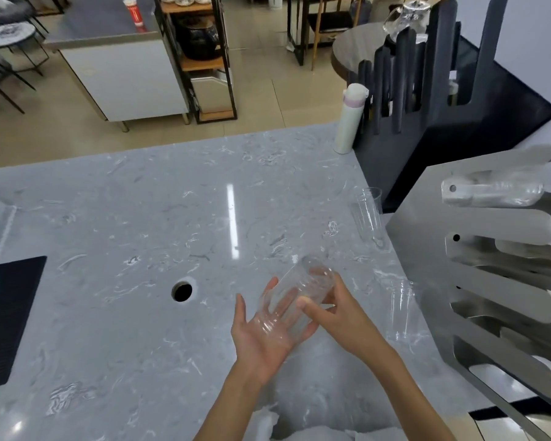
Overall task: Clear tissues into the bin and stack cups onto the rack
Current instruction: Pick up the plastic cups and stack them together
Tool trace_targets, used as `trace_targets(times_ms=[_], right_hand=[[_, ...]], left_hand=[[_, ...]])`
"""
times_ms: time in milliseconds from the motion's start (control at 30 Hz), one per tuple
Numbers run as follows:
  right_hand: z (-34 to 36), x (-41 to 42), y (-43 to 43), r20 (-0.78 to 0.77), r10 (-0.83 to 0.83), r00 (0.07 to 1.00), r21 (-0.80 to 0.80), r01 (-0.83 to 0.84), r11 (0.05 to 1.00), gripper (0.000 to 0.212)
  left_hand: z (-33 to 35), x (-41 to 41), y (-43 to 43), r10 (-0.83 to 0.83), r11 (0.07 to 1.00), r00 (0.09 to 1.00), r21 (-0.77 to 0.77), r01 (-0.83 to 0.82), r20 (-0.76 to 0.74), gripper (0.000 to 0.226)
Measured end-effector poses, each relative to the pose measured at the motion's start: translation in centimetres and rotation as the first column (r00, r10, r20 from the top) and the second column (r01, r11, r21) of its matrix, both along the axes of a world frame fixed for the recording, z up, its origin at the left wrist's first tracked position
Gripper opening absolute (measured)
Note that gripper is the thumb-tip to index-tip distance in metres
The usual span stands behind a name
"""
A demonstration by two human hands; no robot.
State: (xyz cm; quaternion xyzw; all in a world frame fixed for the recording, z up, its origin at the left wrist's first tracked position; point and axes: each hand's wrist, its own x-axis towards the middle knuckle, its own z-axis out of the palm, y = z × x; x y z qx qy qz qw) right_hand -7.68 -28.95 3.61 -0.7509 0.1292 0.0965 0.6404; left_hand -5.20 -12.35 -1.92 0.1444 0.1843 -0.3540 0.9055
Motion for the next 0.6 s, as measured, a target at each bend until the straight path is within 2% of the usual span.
trace_targets(times_ms=[67,200,233,267,300,333,367,400,433,467,533,600], right_hand=[[0.1,-0.4,0.1,-0.053,0.045,0.998,0.010,-0.045,0.999,0.071],[-0.2,-1.4,-1.3,-0.145,0.186,0.972,-0.019,-0.191,0.981,0.081],[-0.7,-1.8,-2.3,-0.149,0.196,0.969,-0.041,-0.204,0.978,0.078],[-1.3,-2.2,-3.5,-0.162,0.135,0.978,-0.052,-0.146,0.988,0.072],[-2.1,-2.6,-4.6,-0.189,-0.008,0.982,-0.083,-0.008,0.997,0.067],[-3.4,-3.1,-5.8,-0.214,-0.217,0.952,-0.237,0.165,0.957,0.068],[-4.7,-3.7,-6.7,-0.200,-0.439,0.876,-0.449,0.316,0.836,0.074],[-6.1,-4.3,-7.3,-0.164,-0.582,0.796,-0.638,0.365,0.678,0.081],[-7.2,-4.8,-7.6,-0.115,-0.664,0.739,-0.733,0.388,0.559,0.088],[-8.0,-5.1,-7.8,-0.097,-0.698,0.709,-0.754,0.406,0.517,0.091],[-9.5,-5.1,-8.1,-0.069,-0.686,0.725,-0.687,0.464,0.559,0.091],[-10.5,-4.9,-8.3,-0.006,-0.599,0.801,-0.586,0.483,0.651,0.087]], left_hand=[[0.0,-0.2,-0.1,-0.035,0.999,0.999,0.040,0.036,-0.018,0.076],[-1.0,-0.5,-0.4,-0.138,0.949,0.990,0.292,0.121,0.039,0.056],[-1.1,-0.5,-0.6,-0.148,0.936,0.988,0.328,0.128,0.037,0.050],[-1.2,-0.6,-0.7,-0.150,0.928,0.988,0.348,0.131,0.027,0.041],[-1.4,-0.6,-0.7,-0.141,0.927,0.990,0.353,0.128,0.010,0.033],[-1.6,-0.6,-0.6,-0.126,0.932,0.992,0.343,0.120,-0.006,0.027],[-1.8,-0.7,-0.4,-0.109,0.938,0.994,0.330,0.109,-0.018,0.024],[-2.0,-0.7,-0.2,-0.092,0.941,0.995,0.324,0.095,-0.026,0.024],[-2.1,-0.7,0.0,-0.081,0.940,0.996,0.331,0.085,-0.028,0.024],[-2.1,-0.7,0.1,-0.074,0.933,0.997,0.350,0.078,-0.024,0.024],[-1.9,-0.7,0.4,-0.051,0.910,0.998,0.410,0.062,-0.037,0.021],[-1.9,-0.3,1.0,-0.020,0.880,0.999,0.473,0.036,-0.038,0.031]])
